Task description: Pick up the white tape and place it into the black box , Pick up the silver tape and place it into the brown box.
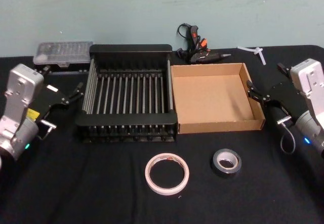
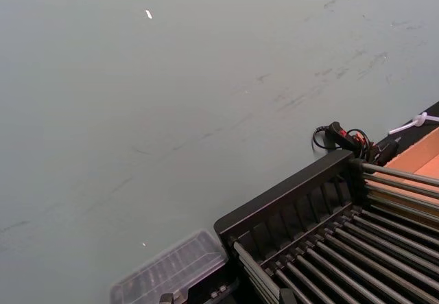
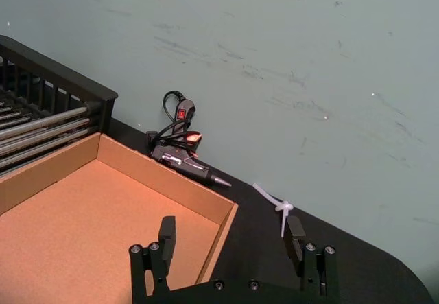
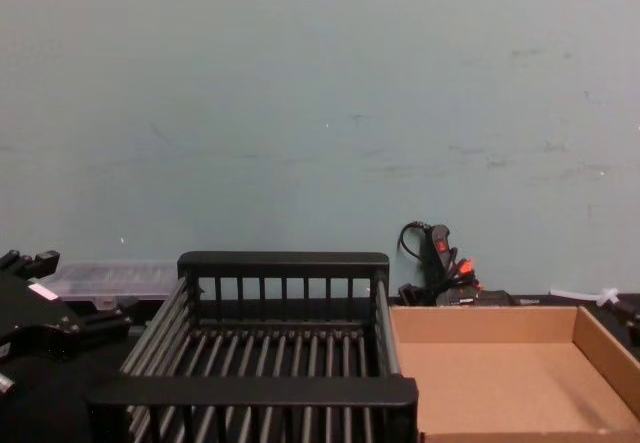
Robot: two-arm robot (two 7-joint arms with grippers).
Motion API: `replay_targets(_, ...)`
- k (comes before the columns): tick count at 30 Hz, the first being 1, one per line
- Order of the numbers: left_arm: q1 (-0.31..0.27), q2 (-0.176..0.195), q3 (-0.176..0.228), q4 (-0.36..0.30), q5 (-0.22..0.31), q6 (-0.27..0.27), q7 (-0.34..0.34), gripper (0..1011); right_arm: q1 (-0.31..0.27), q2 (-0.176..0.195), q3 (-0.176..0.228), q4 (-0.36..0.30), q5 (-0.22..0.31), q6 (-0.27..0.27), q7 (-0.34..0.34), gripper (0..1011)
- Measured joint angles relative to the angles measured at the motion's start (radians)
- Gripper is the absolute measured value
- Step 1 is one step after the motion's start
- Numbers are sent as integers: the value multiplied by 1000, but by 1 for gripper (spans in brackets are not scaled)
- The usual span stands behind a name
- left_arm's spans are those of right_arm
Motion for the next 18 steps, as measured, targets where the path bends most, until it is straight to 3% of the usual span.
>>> replay_targets(18, 0, 0, 0, 0, 0, 0, 0, 1001, 0, 0, 0, 0, 0, 0, 0, 1002)
